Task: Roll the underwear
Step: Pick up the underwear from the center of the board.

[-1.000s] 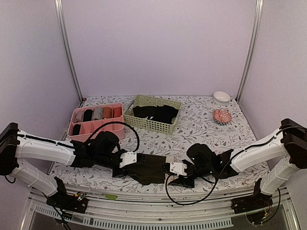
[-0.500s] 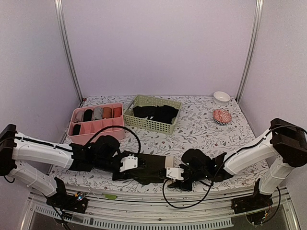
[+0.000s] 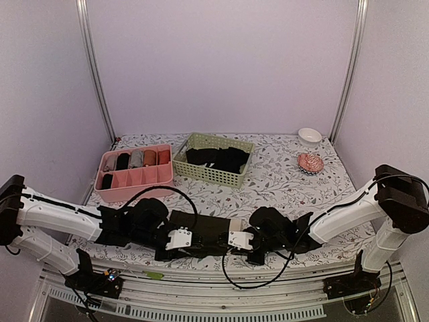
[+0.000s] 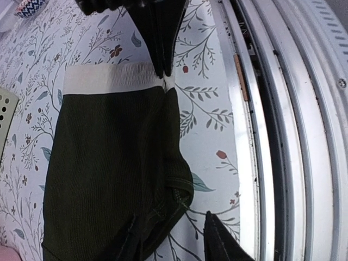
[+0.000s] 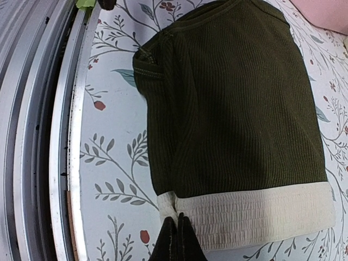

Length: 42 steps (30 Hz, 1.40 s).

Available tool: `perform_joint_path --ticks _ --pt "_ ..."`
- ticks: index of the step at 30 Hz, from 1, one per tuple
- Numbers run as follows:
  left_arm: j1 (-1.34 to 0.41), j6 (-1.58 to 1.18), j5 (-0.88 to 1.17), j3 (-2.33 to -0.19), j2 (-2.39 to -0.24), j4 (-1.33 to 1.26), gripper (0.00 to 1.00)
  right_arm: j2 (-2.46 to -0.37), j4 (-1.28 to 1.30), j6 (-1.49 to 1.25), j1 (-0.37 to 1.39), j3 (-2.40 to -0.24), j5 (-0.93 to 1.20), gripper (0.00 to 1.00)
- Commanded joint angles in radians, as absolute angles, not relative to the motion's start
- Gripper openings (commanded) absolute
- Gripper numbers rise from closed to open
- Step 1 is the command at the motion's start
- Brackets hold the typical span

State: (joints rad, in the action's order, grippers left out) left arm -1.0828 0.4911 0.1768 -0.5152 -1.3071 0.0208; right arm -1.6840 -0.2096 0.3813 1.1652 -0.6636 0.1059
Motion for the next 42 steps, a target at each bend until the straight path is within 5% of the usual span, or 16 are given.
perform_joint_path --ticks 1,11,22,30,42 --pt "-1.108 0.532 0.193 -0.504 -1.310 0.026 0.39 -1.675 -0.157 0.385 1.174 -0.666 0.073 0.00" --pt "-1.126 0.591 0.147 -0.526 -1.381 -0.003 0.51 -1.664 -0.155 0.402 1.173 -0.665 0.070 0.00" --pt "-1.138 0.653 0.140 -0.596 -1.515 0.021 0.35 -1.665 -0.153 0.408 1.174 -0.665 0.077 0.00" --pt "-1.134 0.654 0.149 -0.591 -1.509 0.046 0.01 -1.650 -0.148 0.411 1.173 -0.660 0.074 0.00" --pt "-1.096 0.640 0.198 -0.590 -1.429 0.024 0.00 -1.606 -0.124 0.424 1.151 -0.660 0.086 0.00"
